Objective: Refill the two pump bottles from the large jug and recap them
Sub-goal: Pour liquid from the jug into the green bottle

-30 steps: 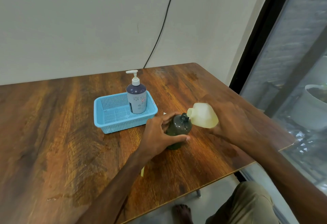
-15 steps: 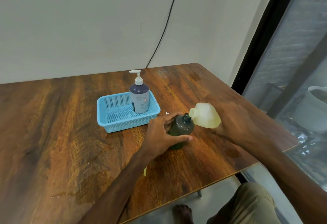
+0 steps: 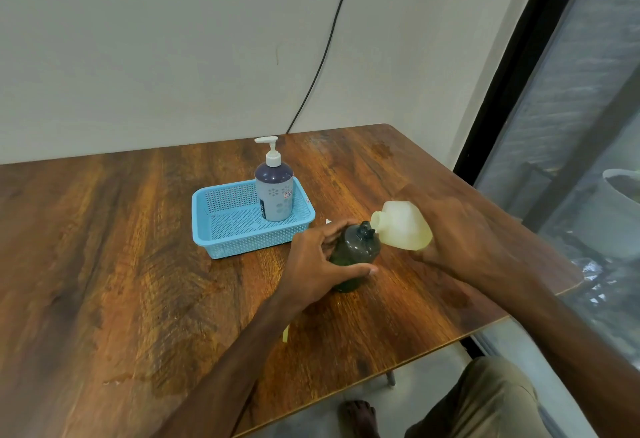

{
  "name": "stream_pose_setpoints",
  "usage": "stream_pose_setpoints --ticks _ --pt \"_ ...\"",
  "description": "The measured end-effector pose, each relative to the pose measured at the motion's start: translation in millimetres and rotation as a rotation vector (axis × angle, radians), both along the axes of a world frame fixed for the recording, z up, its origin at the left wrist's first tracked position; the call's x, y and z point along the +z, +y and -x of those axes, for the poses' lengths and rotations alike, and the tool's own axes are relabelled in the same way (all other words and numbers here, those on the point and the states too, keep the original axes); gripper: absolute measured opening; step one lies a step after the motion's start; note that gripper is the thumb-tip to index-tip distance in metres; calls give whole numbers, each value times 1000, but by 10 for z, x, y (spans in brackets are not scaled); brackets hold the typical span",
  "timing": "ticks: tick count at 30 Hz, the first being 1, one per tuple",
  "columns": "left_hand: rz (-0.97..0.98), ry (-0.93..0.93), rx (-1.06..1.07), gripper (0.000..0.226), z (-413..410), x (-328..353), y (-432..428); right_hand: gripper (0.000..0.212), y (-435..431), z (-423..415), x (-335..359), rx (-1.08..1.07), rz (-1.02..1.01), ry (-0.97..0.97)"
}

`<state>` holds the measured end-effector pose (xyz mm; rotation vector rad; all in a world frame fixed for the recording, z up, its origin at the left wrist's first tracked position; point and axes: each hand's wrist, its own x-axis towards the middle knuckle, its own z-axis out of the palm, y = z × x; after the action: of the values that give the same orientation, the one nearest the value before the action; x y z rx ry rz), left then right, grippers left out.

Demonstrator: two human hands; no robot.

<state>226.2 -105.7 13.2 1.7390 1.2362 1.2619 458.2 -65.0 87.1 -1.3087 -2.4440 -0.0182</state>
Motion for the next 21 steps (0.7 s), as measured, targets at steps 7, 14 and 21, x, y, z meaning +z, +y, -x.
stream_pose_setpoints --ticks 7,14,21 --pt "3 29 9 67 11 -20 3 75 16 5 -10 -3 -1 -17" --pt "-18 15 7 66 4 -22 2 72 34 -2 -15 12 3 -17" --pt "-19 17 15 66 5 -30 2 70 -13 22 44 38 -38 -35"
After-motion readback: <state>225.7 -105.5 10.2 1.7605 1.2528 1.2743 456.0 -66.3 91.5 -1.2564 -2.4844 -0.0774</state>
